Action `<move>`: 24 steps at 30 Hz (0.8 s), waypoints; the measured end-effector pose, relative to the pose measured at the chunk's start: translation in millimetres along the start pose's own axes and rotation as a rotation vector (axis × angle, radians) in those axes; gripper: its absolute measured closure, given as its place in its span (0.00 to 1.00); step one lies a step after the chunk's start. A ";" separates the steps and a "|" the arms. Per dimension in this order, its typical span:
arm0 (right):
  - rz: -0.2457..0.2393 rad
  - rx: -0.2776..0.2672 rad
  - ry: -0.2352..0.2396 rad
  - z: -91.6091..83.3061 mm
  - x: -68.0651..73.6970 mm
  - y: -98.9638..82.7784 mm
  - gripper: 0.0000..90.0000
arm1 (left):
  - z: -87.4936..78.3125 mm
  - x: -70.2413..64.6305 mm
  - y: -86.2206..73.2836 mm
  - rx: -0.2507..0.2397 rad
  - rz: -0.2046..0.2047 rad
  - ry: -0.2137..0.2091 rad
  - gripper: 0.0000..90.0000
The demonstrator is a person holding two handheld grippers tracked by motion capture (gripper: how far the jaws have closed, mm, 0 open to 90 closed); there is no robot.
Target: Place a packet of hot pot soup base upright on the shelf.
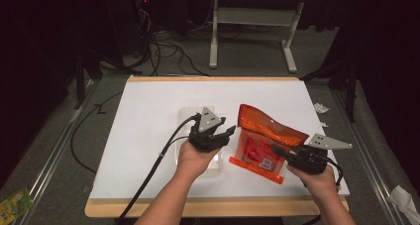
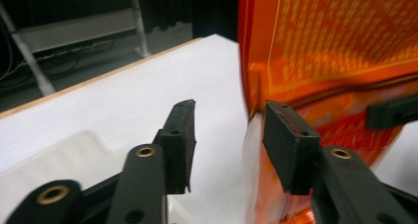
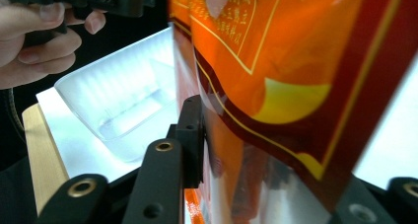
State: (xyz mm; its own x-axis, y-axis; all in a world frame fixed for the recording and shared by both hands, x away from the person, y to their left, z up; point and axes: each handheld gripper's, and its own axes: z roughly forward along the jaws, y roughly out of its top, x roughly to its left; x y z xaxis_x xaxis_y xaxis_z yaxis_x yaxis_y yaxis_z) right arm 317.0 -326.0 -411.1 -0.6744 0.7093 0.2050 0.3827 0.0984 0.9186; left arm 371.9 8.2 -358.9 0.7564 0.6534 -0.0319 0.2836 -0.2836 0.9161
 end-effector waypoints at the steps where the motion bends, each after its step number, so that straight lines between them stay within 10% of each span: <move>1: 0.007 0.002 0.002 -0.3 -0.2 -0.1 0.79 | -4.3 2.8 -1.9 0.005 0.003 0.011 0.59; 14: 0.005 0.009 -0.004 -2.1 4.9 -1.0 0.80 | -78.1 54.2 -47.9 0.041 -0.021 0.174 0.48; 24: -0.013 0.035 -0.011 -3.8 10.8 -0.1 0.80 | -130.8 87.4 -123.0 0.101 -0.095 0.302 0.42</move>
State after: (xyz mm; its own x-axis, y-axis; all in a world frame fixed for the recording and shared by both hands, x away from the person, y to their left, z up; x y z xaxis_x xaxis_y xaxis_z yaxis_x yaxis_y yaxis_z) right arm 307.3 -321.0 -407.7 -0.6728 0.7153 0.1889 0.3955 0.1319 0.9090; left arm 326.0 192.1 -422.1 0.5194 0.8543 0.0183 0.4126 -0.2694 0.8702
